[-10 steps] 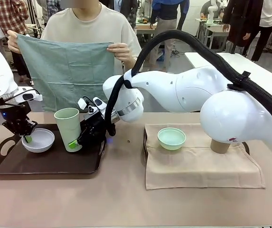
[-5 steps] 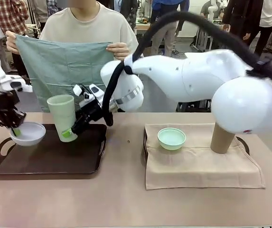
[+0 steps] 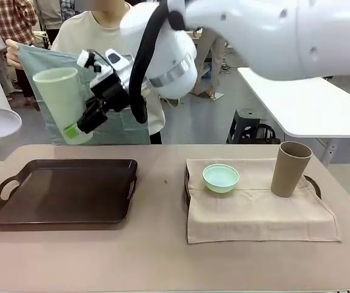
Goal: Set up a tray with a mat and arrange the tableware.
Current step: Pick up the Picnic Bowl and Reusable plastic cup from the Handle tray in front of the human's position and hold them in the air, then place the Picnic Bowl and Reusable plastic cup back onto the Handle tray in front of the human's position.
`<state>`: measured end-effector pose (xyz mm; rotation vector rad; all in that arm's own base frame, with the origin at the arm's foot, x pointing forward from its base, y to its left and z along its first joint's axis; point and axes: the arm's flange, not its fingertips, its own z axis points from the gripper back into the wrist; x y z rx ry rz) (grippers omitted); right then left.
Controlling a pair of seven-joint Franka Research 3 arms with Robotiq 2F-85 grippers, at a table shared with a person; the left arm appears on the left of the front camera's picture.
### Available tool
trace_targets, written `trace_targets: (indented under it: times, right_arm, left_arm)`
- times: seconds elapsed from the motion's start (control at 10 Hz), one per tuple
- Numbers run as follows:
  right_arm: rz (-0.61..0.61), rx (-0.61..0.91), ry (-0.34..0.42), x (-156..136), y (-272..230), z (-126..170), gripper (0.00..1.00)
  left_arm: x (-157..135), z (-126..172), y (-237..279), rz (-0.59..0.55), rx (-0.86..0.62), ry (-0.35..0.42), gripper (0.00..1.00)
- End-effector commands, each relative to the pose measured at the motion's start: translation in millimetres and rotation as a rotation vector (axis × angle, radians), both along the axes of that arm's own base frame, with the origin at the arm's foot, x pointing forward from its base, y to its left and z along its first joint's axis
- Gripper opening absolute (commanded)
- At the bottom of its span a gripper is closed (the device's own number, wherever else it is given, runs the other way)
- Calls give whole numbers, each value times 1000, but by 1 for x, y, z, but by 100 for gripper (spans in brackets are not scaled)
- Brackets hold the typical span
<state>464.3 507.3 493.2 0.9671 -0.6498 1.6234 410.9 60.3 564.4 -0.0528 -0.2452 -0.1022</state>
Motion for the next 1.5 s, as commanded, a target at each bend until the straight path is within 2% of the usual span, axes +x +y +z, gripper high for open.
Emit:
trace_targets:
  times: [0.0,0.1,1.4]
  right_arm:
    - [-42,7,-1,-23,-13,6,79]
    - [0,0,0,0,0,0,79]
    - [0,0,0,0,0,0,79]
  left_arm:
    - [-14,9,-1,12,14,0,4]
    - [0,0,0,0,0,0,4]
    - [0,0,0,0,0,0,4]
